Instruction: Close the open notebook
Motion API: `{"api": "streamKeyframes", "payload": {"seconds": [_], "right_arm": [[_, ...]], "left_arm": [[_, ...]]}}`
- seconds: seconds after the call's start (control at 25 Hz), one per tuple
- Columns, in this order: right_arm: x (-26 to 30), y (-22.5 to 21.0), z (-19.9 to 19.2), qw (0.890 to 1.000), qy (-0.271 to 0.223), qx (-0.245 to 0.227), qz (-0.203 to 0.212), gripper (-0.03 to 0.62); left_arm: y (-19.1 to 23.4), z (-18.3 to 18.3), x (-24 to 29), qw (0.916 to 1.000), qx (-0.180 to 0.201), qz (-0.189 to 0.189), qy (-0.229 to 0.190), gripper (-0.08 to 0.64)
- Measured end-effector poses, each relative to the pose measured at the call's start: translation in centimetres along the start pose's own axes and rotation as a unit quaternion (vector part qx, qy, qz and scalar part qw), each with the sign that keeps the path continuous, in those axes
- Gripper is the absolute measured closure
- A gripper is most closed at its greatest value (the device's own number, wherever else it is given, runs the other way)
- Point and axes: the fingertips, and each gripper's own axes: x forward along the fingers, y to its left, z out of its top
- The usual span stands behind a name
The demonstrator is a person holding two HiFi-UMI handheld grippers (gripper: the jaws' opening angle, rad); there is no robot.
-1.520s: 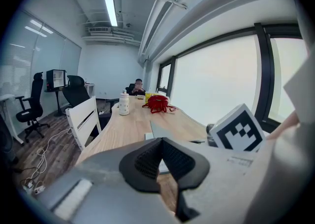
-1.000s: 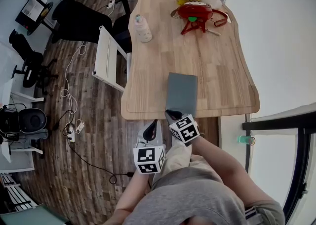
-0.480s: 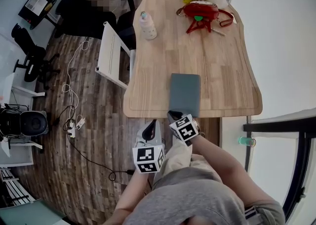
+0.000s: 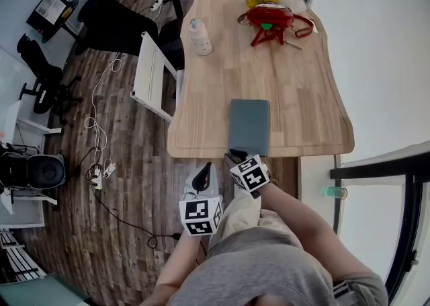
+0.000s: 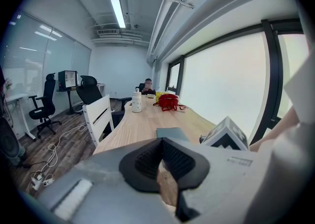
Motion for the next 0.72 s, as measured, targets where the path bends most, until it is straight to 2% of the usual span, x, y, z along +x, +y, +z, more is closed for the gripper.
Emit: {"api": "streamKeyframes", "payload": {"seconds": [0.44,0.72], "right_arm": [[-7.4,1.7,0.7,0.996,-0.083,-0.001,-0.033,0.522],[-12.0,2.7,0.3,0.992,-0.114,0.008,-0.057,0.549]], "left_arm": [[-1.5,-0.5,-3.4,0.9999,0.005,0.002,-0.016,0.555],[-3.1,-1.2,-5.0,0.9997,0.016,-0.007,-0.015,0.555]]}}
